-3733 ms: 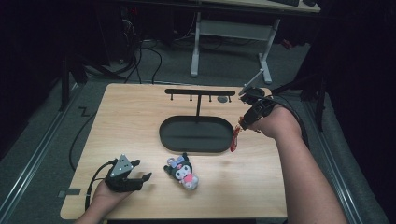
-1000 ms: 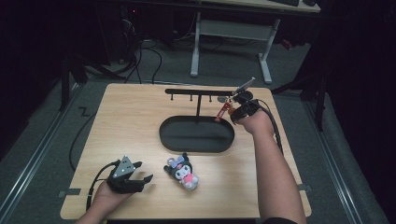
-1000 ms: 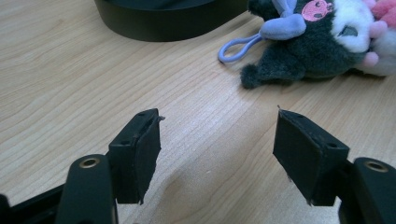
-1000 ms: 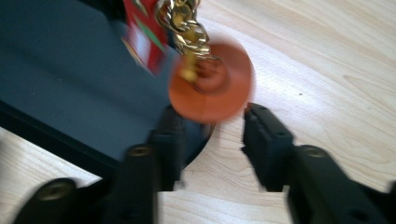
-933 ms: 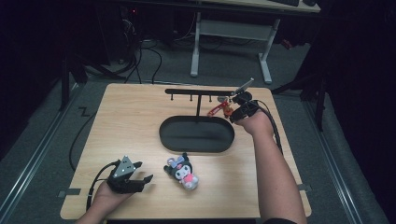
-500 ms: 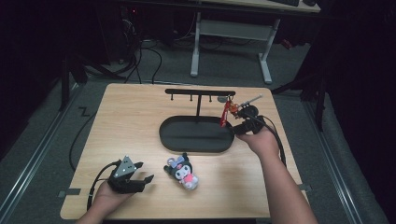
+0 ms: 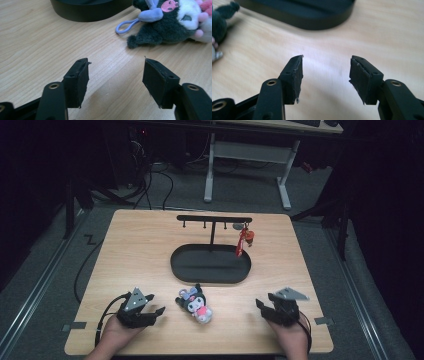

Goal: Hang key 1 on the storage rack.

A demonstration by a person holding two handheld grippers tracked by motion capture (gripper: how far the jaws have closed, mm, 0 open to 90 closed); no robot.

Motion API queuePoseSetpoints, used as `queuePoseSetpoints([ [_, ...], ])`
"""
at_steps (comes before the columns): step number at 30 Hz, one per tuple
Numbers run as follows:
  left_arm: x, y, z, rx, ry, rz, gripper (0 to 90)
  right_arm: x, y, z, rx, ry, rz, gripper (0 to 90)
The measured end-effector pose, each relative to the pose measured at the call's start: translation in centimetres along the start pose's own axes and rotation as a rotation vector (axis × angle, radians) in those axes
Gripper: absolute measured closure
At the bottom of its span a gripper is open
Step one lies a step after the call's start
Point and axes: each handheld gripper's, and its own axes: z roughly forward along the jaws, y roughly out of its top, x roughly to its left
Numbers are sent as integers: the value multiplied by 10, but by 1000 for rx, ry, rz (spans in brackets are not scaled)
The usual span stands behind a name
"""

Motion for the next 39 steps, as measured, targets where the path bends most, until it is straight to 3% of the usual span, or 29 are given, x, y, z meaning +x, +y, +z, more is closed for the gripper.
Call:
queuePoseSetpoints([
  [1,0,1,2,-3,20,-7,410,1,-12,-5,-39,5,14,490],
  [4,1,4,5,-5,31,-24,499,1,-18,-13,-23,21,25,463],
  [5,0,6,8,1,34,-29,555,3,-24,-20,-56,-10,2,506],
  [8,-2,8,10,0,63,-25,749,0,-27,-16,-23,30,40,517],
  [11,-1,14,14,-2,83,-39,899,-1,-26,-14,-25,39,40,519],
  [13,-2,18,21,1,75,-57,900,0,-25,-14,-35,50,41,522],
  [16,-8,21,28,13,54,-50,900,2,-24,-14,-39,54,27,530],
  [17,-20,25,34,8,38,-22,900,3,-24,-14,-38,57,29,532],
  [19,-31,30,38,2,25,-3,900,4,-24,-13,-34,57,23,533],
  [26,-59,46,55,7,-36,15,900,3,-24,-14,-35,66,24,534],
  [30,-68,51,62,7,-51,24,900,2,-24,-15,-38,65,21,536],
  [39,-109,74,89,4,-117,69,898,-2,-25,-16,-36,68,39,537],
])
